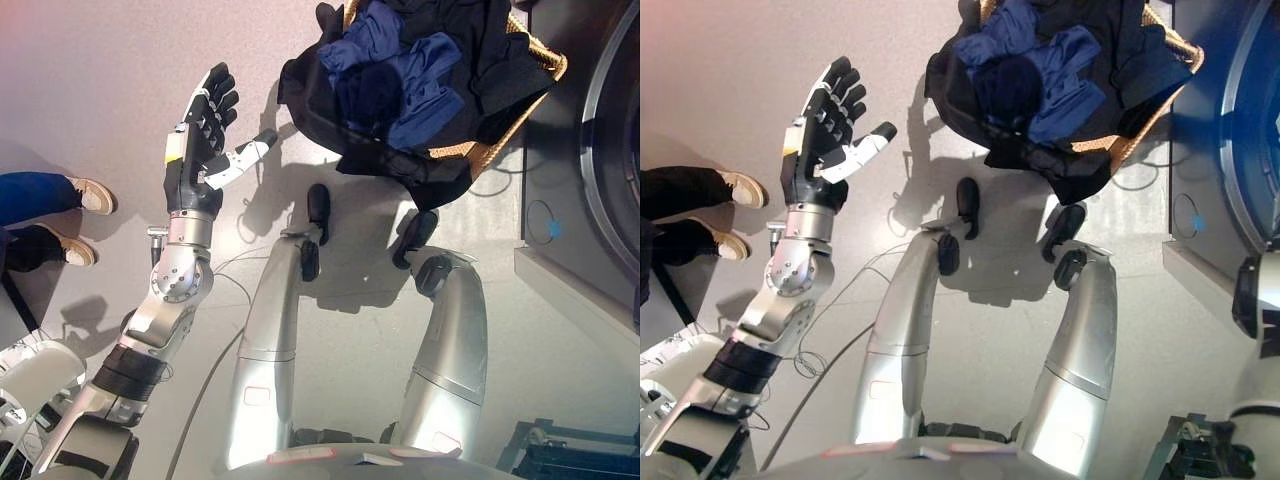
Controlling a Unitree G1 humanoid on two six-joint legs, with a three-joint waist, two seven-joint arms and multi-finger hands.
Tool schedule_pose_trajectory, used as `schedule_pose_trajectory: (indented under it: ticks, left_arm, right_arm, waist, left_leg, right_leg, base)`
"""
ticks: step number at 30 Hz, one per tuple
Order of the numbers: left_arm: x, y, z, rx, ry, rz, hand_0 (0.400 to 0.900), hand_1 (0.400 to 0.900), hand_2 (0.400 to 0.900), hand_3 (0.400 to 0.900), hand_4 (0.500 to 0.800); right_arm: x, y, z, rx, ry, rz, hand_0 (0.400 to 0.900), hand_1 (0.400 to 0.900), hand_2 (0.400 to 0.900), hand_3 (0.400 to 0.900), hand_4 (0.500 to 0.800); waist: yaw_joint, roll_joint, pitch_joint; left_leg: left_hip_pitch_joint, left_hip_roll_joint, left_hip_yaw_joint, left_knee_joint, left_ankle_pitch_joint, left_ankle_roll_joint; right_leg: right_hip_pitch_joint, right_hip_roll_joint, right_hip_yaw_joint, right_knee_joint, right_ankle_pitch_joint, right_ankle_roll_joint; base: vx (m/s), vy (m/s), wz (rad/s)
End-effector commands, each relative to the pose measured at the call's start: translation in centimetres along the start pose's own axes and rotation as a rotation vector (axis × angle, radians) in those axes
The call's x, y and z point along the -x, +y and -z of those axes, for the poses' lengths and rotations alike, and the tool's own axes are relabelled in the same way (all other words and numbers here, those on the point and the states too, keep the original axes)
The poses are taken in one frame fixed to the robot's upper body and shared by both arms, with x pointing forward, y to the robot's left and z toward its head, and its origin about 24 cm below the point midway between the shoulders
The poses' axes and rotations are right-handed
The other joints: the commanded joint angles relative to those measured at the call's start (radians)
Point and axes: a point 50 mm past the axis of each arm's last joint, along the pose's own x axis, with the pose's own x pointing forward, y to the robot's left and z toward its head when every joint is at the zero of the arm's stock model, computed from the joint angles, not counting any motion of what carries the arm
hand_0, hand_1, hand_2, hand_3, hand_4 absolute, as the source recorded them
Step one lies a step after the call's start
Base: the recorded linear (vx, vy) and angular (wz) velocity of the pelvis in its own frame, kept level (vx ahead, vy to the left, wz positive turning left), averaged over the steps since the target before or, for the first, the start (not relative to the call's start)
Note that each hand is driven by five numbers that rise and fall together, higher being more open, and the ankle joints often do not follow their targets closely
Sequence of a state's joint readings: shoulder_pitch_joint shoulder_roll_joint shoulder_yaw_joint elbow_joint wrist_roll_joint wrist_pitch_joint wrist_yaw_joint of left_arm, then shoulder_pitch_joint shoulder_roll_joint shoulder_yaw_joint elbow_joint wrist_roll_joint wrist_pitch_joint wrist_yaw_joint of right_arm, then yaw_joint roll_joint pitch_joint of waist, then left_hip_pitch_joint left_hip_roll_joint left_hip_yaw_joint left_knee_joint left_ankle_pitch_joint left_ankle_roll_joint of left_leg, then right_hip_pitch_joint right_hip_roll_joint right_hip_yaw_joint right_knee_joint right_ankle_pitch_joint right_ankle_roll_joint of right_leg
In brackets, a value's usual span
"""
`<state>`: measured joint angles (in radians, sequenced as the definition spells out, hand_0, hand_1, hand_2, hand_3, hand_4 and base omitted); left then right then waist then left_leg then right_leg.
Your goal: Put the clothes in the basket into the washing machine.
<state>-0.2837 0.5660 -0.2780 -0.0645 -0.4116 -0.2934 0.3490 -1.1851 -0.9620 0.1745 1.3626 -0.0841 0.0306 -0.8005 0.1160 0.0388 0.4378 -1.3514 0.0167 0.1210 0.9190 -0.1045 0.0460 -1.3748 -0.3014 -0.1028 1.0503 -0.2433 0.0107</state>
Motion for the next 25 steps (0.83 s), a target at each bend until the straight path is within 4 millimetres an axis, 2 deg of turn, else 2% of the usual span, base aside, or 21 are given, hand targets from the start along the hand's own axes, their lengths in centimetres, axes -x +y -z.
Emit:
schedule_pose_trajectory:
  ticks: [1,8,10,14,17,19,25]
  left_arm:
    - [1.3,-0.1,-1.6,0.087,-0.135,-0.070,0.900,0.900,0.900,0.900,0.800]
    - [1.3,0.8,-1.2,0.099,-0.131,-0.176,0.900,0.900,0.900,0.900,0.800]
    - [1.5,1.1,-1.1,0.100,-0.124,-0.203,0.900,0.900,0.900,0.900,0.800]
    - [1.8,1.3,-0.7,0.100,-0.106,-0.240,0.900,0.900,0.900,0.900,0.800]
    - [2.3,1.4,-0.1,0.092,-0.076,-0.258,0.900,0.900,0.900,0.900,0.800]
    - [2.5,1.3,0.4,0.101,-0.050,-0.260,0.900,0.900,0.900,0.900,0.800]
    - [4.1,1.7,4.4,0.134,0.144,-0.295,0.900,0.900,0.900,0.900,0.800]
  right_arm:
    - [1.9,1.1,1.3,0.099,-0.150,0.051,0.900,0.900,0.900,0.900,0.800]
    - [6.8,4.0,-1.3,-0.225,-0.208,-0.034,0.900,0.900,0.900,0.900,0.800]
    - [8.2,4.1,-1.9,-0.288,-0.242,-0.023,0.900,0.900,0.900,0.900,0.800]
    - [10.7,3.8,-1.9,-0.382,-0.271,0.004,0.900,0.900,0.900,0.900,0.800]
    - [13.5,3.3,-1.6,-0.436,-0.337,-0.024,0.900,0.900,0.900,0.900,0.800]
    - [16.0,3.5,-1.5,-0.526,-0.347,-0.119,0.900,0.900,0.900,0.900,0.800]
    - [22.5,4.8,1.9,-0.775,-0.171,-0.548,0.900,0.900,0.900,0.900,0.800]
  waist:
    - [-0.046,0.049,-0.140]
    - [-0.083,0.026,-0.127]
    - [-0.093,0.024,-0.124]
    - [-0.115,0.016,-0.117]
    - [-0.131,0.006,-0.114]
    - [-0.141,-0.002,-0.114]
    - [-0.166,-0.040,-0.119]
  left_leg:
    - [0.007,0.001,-0.102,0.025,-0.079,-0.066]
    - [0.018,0.003,-0.106,0.035,-0.084,-0.061]
    - [0.020,0.004,-0.107,0.036,-0.086,-0.059]
    - [0.025,0.005,-0.107,0.034,-0.087,-0.057]
    - [0.043,0.010,-0.104,0.025,-0.086,-0.055]
    - [0.065,0.016,-0.102,0.013,-0.082,-0.056]
    - [0.250,0.043,-0.084,-0.139,-0.064,-0.059]
  right_leg:
    - [-0.015,0.037,-0.023,-0.019,0.048,0.076]
    - [0.008,0.058,-0.019,-0.030,0.056,0.073]
    - [0.013,0.062,-0.020,-0.032,0.058,0.073]
    - [0.026,0.065,-0.018,-0.040,0.060,0.076]
    - [0.047,0.068,-0.018,-0.052,0.063,0.077]
    - [0.070,0.071,-0.019,-0.063,0.067,0.079]
    - [0.261,0.086,-0.049,-0.206,0.093,0.099]
  base:
    - [-0.01,0.030,-0.06]
    - [-0.03,0.035,-0.08]
    - [-0.02,0.041,-0.07]
    - [-0.03,0.051,-0.07]
    - [-0.02,0.042,-0.06]
    - [-0.01,0.036,-0.08]
    - [0.01,0.030,-0.06]
